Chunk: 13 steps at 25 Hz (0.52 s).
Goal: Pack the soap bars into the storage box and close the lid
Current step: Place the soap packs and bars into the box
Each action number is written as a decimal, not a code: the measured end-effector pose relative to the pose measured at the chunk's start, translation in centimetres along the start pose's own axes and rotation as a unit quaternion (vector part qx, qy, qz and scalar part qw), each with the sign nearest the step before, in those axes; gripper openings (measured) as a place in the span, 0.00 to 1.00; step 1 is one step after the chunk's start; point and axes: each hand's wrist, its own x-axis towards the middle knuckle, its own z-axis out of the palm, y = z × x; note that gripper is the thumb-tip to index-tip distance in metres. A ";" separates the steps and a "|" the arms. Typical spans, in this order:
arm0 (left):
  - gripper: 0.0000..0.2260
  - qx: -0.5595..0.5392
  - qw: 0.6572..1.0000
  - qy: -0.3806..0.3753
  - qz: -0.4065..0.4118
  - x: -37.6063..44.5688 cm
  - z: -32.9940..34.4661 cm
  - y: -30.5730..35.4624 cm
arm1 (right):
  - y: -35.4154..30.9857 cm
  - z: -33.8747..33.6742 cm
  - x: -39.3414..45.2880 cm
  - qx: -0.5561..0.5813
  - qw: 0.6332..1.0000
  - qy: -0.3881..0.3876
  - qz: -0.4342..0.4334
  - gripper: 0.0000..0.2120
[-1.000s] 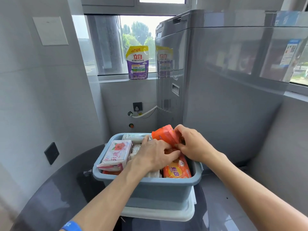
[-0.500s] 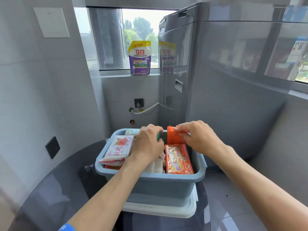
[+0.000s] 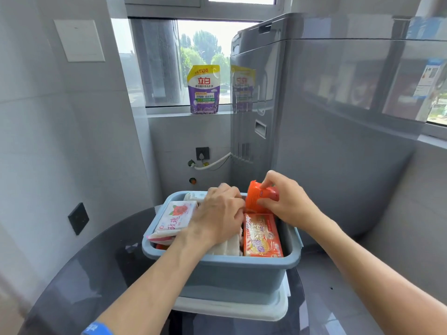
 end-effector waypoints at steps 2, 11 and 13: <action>0.12 -0.055 0.994 -0.090 0.021 1.1 -0.6 0.8 | 0.3 -0.6 -0.4 0.084 0.994 0.071 0.013 0.16; 0.22 -0.086 0.895 -0.393 -0.192 6.5 1.3 3.6 | 1.2 -4.3 -1.9 0.309 0.905 0.291 0.019 0.17; 0.21 -0.125 0.865 -0.428 -0.228 6.9 1.6 3.7 | 1.1 -3.2 -2.2 0.415 0.851 0.312 0.079 0.18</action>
